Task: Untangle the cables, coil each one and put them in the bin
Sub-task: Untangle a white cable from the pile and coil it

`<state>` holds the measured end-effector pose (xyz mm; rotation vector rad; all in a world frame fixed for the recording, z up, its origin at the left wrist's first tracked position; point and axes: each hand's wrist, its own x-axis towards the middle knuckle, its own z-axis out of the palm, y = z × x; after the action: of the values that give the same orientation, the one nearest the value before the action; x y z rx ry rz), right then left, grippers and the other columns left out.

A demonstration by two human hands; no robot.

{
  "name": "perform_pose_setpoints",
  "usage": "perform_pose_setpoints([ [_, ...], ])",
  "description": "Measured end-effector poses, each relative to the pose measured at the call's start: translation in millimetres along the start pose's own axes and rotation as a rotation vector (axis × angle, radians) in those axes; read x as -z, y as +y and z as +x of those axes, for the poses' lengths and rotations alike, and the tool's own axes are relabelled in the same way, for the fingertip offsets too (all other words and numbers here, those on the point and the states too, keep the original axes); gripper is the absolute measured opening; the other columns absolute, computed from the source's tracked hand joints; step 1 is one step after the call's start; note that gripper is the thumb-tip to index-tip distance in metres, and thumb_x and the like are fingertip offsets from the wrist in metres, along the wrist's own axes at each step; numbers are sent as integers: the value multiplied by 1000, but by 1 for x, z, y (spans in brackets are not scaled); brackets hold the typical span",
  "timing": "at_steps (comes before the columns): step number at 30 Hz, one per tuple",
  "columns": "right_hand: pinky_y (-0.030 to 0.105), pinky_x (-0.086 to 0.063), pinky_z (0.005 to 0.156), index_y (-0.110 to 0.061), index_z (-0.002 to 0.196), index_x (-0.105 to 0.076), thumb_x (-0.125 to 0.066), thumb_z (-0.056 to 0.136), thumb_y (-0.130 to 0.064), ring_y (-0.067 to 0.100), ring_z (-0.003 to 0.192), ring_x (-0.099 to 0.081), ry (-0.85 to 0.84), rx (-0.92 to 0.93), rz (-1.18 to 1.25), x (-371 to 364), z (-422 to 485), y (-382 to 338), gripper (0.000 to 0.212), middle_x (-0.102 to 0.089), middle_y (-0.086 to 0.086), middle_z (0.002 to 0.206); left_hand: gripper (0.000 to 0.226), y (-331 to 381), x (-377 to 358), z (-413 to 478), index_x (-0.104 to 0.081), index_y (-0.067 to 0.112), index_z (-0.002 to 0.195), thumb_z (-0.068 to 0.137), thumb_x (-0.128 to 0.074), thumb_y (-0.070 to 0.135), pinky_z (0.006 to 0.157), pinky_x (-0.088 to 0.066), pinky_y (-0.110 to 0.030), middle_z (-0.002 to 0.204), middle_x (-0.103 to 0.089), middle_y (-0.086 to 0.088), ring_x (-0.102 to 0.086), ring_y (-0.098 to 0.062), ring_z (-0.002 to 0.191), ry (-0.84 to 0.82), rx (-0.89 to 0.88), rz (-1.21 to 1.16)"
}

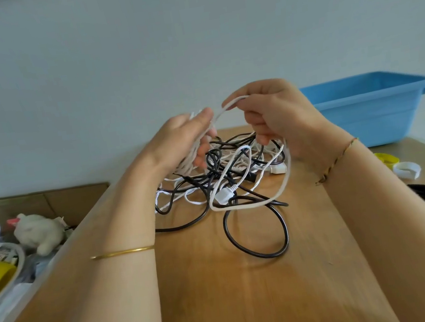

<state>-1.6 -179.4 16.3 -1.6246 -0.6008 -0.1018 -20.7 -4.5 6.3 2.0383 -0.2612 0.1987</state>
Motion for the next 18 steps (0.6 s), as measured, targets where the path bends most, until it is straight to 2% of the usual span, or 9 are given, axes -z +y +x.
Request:
perform_pose_setpoints([
  [2,21,-28,36,-5,95,-67,-41,94,0,8,37,-23,36,-21,41,2,1,5,26,-29,-10,40,41,3,-4,-3,-60,1,97,90,-53,41,50,-49,-26,52,-42,4,-42,-11,44,-172,26,-107],
  [5,21,-28,37,-5,100,-66,-40,96,-5,7,35,-25,68,-60,28,4,6,17,26,-32,-12,38,28,1,-6,-4,-64,7,83,82,-65,35,43,-45,-21,46,-38,7,-38,-6,36,-309,41,-307],
  [9,18,-26,35,-10,102,-66,-40,99,-19,6,34,-28,71,-131,-187,-1,10,35,27,-37,-11,42,27,-1,4,4,-66,8,78,72,-76,32,42,-45,-18,41,-44,10,-41,-1,32,-524,39,-886],
  [11,20,-26,36,-14,98,-66,-40,99,-20,8,37,-29,27,-149,-306,-8,9,38,27,-38,-6,49,27,-2,8,7,-64,3,81,77,-73,28,46,-47,-17,42,-47,7,-46,-4,35,-576,43,-1172],
  [13,23,-28,43,-13,96,-66,-39,99,-19,11,44,-31,-45,-133,-410,-16,7,39,27,-40,-4,54,31,-1,6,8,-60,1,84,86,-62,32,49,-48,-17,43,-47,5,-47,-5,37,-487,54,-1356],
  [16,22,-30,48,-4,98,-63,-40,99,-16,11,52,-37,-166,-65,-607,-24,5,36,27,-44,-2,61,44,3,-4,10,-57,0,87,95,-47,41,52,-54,-20,43,-45,5,-50,-6,47,-145,44,-1432],
  [18,22,-31,50,2,105,-60,-39,99,-14,12,55,-38,-272,-70,-729,-26,3,34,27,-45,0,65,44,4,-6,13,-54,-3,94,99,-43,39,62,-57,-25,50,-47,2,-50,-9,53,16,-15,-1500],
])
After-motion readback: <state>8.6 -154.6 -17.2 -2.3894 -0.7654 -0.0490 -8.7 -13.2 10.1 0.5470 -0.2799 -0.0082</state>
